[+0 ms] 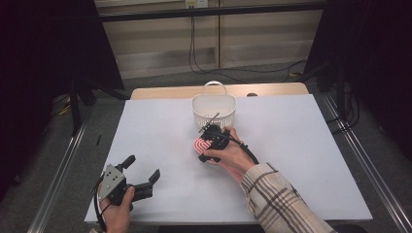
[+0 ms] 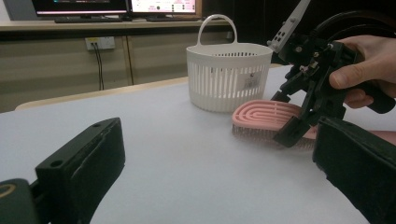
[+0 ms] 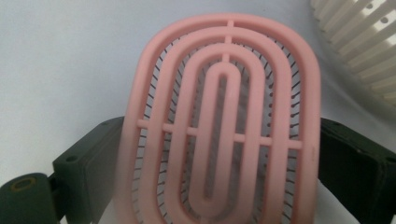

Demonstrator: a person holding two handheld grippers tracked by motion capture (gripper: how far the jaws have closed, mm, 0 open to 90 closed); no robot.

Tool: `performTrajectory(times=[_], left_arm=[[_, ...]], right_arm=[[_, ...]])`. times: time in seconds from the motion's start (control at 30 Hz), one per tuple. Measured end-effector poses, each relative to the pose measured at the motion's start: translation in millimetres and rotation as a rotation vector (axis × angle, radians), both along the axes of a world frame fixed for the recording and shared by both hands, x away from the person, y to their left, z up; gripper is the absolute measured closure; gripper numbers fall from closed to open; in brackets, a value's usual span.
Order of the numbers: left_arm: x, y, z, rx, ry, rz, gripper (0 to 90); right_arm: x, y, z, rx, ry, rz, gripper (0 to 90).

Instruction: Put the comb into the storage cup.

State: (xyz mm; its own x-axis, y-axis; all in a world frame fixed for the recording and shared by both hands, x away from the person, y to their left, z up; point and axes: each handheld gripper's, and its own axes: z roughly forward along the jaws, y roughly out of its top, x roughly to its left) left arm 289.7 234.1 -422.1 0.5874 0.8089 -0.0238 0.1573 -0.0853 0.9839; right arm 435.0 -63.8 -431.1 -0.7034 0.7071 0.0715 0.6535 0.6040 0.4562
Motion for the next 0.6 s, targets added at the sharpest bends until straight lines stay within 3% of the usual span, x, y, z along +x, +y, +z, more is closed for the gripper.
performTrajectory(times=[0.6], left_arm=[[0.4,-0.7,-0.7,0.015,0.004,-0.005,2.5]], right_arm=[[2.0,4.1,-6.8,-0.029,0.030,-0.011,11.0]])
